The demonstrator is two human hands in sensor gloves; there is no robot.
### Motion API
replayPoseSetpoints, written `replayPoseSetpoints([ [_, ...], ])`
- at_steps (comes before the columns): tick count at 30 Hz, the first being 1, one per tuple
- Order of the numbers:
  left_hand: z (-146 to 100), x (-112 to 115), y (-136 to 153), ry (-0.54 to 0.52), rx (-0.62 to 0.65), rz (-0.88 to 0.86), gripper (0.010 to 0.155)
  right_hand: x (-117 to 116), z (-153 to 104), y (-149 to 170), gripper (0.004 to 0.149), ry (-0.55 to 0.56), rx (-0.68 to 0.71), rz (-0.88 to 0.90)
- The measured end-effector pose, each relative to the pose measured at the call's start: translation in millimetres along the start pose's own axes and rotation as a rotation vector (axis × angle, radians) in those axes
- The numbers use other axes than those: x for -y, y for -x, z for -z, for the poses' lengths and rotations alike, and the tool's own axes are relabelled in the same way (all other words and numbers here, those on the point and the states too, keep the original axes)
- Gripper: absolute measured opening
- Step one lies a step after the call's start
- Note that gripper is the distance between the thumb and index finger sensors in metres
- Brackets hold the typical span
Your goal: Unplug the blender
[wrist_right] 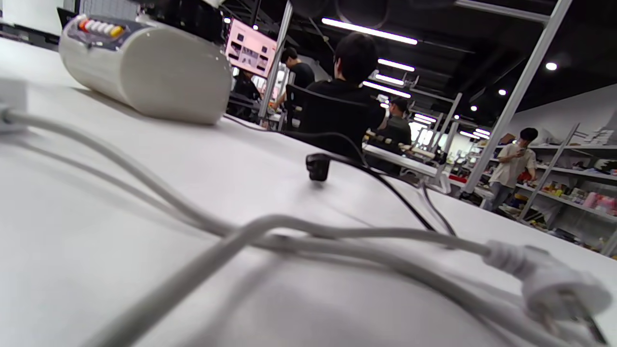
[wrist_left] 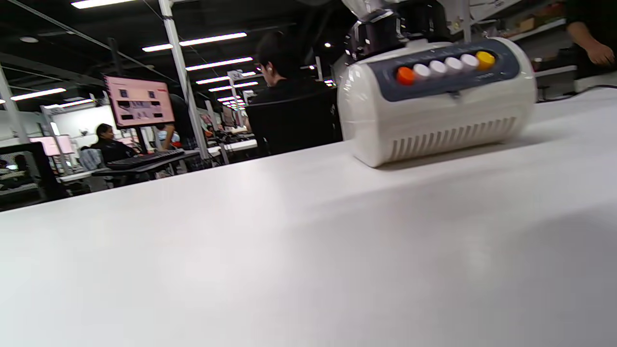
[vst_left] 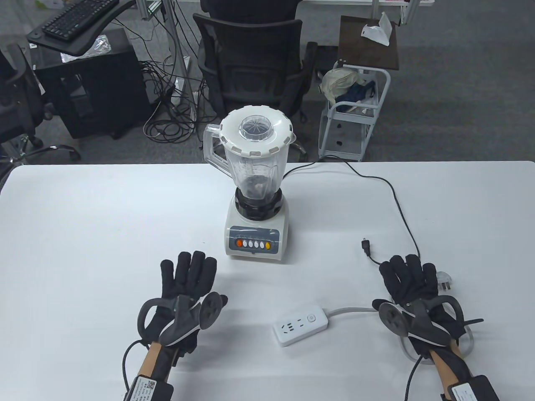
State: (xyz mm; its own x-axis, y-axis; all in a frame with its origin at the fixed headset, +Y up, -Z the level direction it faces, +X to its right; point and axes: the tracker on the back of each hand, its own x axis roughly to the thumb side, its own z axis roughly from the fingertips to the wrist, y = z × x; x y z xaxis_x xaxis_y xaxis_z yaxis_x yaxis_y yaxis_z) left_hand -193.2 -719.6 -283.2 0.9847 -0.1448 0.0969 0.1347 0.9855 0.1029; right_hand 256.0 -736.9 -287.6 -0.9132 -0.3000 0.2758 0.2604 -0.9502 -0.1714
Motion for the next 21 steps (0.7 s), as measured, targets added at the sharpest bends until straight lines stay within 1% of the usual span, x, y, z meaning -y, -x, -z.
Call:
replayPoseSetpoints([
  [2,-1.2,-1.6,10.8,-0.029,-0.035,-0.019,0.089,-3.3,0.1,0.0,0.086,-0.055,-0.012,-0.019],
  [4,-1.6,-0.8,17.3,-0.035,-0.053,-0.019,0.089,-6.5,0.2,0.1,0.088,-0.084,-0.021,-0.038],
  [8,-0.7,5.3,23.6,0.002,-0.073,-0.001,0.090,-11.0,1.2,-0.1,0.088,-0.116,-0.027,-0.062],
  [12,0.6,9.7,24.5,0.025,-0.081,0.023,0.090,-10.4,1.7,-1.5,0.087,-0.112,-0.022,-0.069],
  [21,1.1,10.1,24.4,0.030,-0.085,0.027,0.089,-11.7,2.7,-2.5,0.087,-0.102,-0.018,-0.074],
])
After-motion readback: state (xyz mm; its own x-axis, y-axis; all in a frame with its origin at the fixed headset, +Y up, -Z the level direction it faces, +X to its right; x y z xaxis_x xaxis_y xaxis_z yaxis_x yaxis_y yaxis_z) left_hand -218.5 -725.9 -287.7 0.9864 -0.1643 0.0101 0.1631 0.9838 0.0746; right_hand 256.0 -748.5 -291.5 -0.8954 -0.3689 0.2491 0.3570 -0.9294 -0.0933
